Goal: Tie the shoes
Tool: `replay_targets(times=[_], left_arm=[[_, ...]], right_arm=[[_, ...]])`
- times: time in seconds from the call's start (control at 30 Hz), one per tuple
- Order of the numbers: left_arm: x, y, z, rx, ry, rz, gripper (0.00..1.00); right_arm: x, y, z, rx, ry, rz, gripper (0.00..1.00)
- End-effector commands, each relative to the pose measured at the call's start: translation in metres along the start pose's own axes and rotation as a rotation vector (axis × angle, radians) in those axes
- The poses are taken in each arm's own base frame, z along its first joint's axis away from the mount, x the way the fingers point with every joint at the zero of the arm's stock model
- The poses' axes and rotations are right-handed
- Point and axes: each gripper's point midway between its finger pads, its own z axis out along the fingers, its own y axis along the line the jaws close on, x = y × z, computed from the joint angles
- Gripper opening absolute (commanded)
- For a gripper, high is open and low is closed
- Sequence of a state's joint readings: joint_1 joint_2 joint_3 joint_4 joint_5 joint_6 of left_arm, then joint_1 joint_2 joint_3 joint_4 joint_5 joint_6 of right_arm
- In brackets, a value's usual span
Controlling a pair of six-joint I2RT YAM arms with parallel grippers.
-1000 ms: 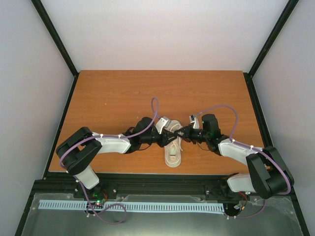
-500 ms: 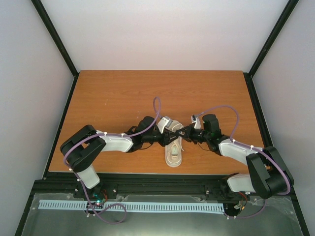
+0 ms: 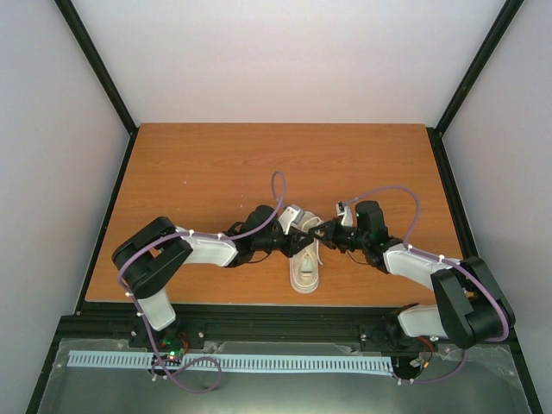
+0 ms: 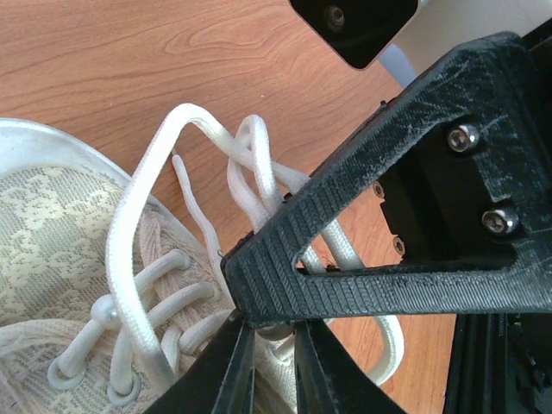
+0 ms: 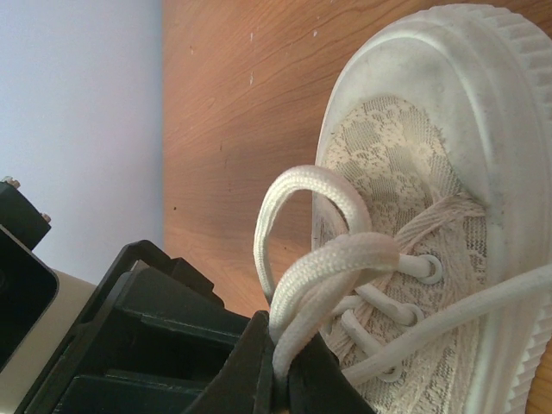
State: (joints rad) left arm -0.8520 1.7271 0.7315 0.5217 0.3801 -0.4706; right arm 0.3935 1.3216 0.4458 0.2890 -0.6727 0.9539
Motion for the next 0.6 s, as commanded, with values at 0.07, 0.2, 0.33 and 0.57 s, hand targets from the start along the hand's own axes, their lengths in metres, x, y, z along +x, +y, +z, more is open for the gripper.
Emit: replay_targets(times=[0.07, 0.2, 0.33, 0.57], left_arm=[[-0.022, -0.016, 0.010, 0.048, -0.064, -0.005, 0.14], [-0.024, -0.021, 0.011, 0.065, -0.073, 0.003, 0.18], [-0.024, -0.025, 0.012, 0.081, -0.075, 0.010, 0.22], [-0.029, -0.029, 0.013, 0.087, -0.090, 0.011, 0.22]], right_arm=[[0.003, 0.018, -0.003, -0.073, 0.013, -0.030, 0.03], [0.003, 0.017, -0.003, -0.073, 0.014, -0.027, 0.03], [0.004, 0.016, -0.003, -0.072, 0.014, -0.024, 0.03], [0.005, 0.013, -0.003, -0.068, 0.014, -0.017, 0.03]])
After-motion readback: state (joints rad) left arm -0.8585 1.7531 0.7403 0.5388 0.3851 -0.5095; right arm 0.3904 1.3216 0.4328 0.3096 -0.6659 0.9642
